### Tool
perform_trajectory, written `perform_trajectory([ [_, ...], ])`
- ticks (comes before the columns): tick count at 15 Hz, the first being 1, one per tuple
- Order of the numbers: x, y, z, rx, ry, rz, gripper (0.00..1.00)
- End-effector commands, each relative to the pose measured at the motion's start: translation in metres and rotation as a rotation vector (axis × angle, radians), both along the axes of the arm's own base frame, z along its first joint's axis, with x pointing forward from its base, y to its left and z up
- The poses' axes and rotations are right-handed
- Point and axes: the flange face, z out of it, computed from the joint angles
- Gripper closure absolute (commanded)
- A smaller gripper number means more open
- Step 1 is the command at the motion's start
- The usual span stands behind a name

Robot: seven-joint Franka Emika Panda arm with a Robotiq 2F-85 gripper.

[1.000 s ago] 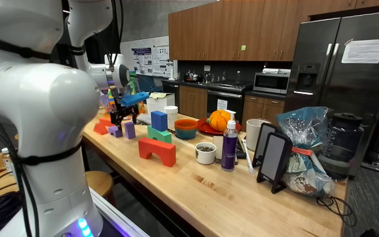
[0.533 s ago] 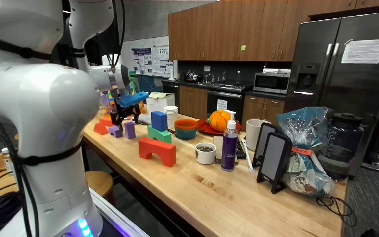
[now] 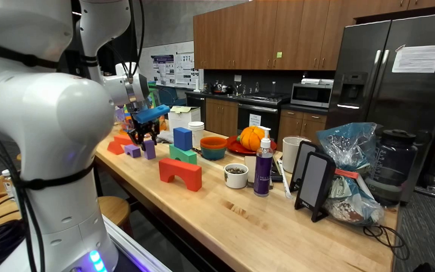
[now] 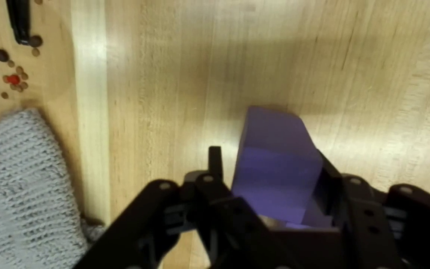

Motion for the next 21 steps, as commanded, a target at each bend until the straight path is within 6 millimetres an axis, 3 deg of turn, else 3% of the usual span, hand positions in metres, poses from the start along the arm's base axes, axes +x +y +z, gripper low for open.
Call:
perform_trajectory([
  [1, 0.001, -0.004, 0.0, 0.0, -0.018, -0.009, 0.7],
  [3, 0.0, -0.004, 0.001, -0.002, -0.017, -0.01, 0.83],
  [13, -0.015, -0.006, 0.025, 0.011, -0.043, 0.0, 0.83],
  [21, -0.029, -0.043, 0.069, 0.067, -0.085, -0.038, 0.83],
])
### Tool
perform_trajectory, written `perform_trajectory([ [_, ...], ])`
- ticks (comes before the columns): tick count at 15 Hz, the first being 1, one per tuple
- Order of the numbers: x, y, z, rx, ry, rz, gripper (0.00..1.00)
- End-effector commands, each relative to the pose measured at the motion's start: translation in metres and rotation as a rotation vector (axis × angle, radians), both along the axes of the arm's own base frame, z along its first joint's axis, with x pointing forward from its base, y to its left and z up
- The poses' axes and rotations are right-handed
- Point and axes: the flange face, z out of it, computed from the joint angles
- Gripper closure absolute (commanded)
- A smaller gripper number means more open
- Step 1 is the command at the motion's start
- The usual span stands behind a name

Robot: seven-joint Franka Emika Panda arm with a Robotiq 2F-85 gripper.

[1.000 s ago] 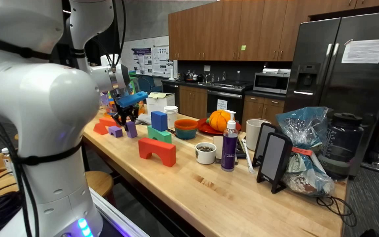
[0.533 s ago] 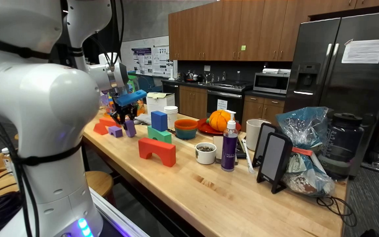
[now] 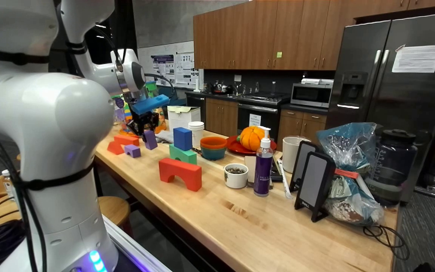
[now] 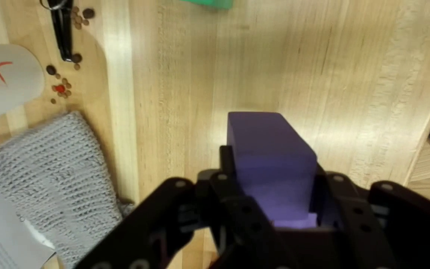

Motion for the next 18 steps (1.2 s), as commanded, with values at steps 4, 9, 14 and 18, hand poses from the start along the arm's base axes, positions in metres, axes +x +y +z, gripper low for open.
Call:
perform_trajectory([
  [4, -0.018, -0.043, 0.058, 0.07, -0.071, -0.012, 0.83],
  [9, -0.025, -0.072, 0.095, 0.133, -0.133, -0.004, 0.83],
  [14, -0.033, -0.105, 0.117, 0.216, -0.177, 0.032, 0.83],
  [18, -0.014, -0.123, 0.144, 0.318, -0.197, 0.081, 0.83],
])
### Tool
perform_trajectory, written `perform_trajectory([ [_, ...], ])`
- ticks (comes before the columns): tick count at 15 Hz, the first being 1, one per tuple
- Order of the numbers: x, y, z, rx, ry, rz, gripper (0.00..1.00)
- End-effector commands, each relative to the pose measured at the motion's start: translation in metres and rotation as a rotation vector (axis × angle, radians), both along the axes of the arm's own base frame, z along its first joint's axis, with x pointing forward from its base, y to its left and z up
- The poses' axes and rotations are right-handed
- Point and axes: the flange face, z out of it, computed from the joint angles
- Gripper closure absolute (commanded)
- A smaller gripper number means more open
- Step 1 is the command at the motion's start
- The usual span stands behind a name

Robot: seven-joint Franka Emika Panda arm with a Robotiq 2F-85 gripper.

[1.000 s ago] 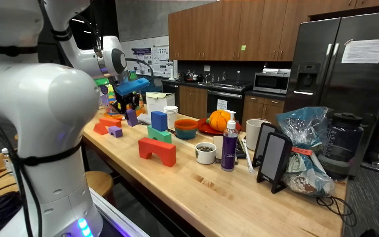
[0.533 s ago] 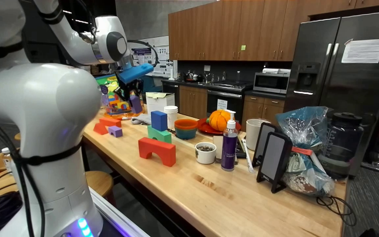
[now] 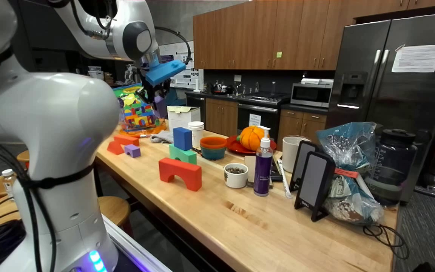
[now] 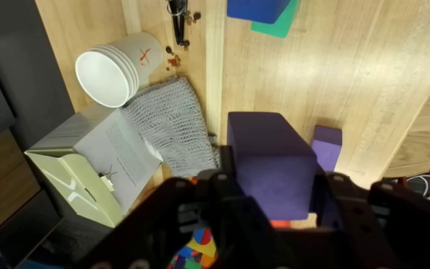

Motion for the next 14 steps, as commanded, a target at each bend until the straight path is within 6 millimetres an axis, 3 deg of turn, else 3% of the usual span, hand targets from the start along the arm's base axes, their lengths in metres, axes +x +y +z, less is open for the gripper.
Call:
perform_trajectory([
  [1, -0.003, -0.026, 0.014, 0.101, -0.029, 0.066, 0.83],
  [3, 0.009, -0.039, 0.021, 0.147, -0.026, 0.09, 0.83],
  [8, 0.017, -0.067, 0.016, 0.175, -0.017, 0.089, 0.83],
  [14, 0.012, -0.056, 0.015, 0.047, -0.004, 0.013, 0.83],
])
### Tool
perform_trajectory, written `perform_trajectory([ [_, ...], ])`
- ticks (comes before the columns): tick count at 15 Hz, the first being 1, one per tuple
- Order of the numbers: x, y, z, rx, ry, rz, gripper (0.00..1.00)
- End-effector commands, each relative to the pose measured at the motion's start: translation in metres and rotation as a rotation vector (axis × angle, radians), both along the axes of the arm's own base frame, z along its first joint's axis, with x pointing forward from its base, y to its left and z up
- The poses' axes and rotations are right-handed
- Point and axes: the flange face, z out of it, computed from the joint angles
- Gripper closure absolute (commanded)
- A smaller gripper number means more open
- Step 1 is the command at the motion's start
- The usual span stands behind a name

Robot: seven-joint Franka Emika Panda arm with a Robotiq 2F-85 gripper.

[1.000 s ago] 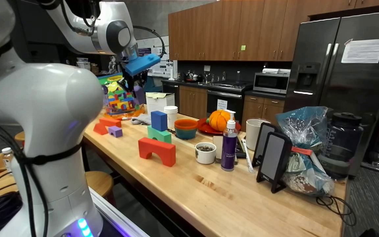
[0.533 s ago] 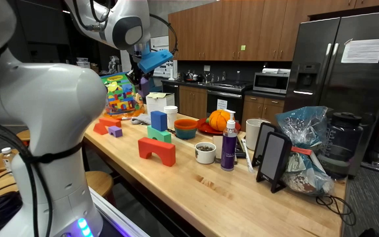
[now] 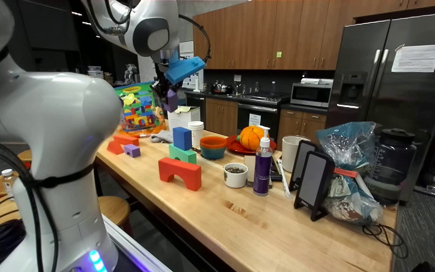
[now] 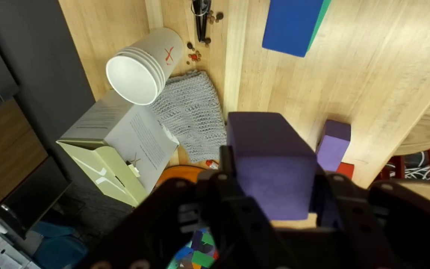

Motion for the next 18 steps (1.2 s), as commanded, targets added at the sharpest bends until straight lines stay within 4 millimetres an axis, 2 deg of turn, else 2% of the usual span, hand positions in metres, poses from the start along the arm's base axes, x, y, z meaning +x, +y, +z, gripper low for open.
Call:
perform_trajectory([
  [1, -0.008, 0.013, 0.002, -0.097, 0.02, -0.05, 0.83],
  [6, -0.031, 0.043, 0.005, -0.238, 0.057, -0.103, 0.83],
  [9, -0.046, 0.052, 0.004, -0.298, 0.083, -0.135, 0.83],
  [13, -0.057, 0.051, 0.006, -0.37, 0.125, -0.174, 0.83],
  [18, -0.052, 0.038, 0.012, -0.43, 0.164, -0.201, 0.83],
])
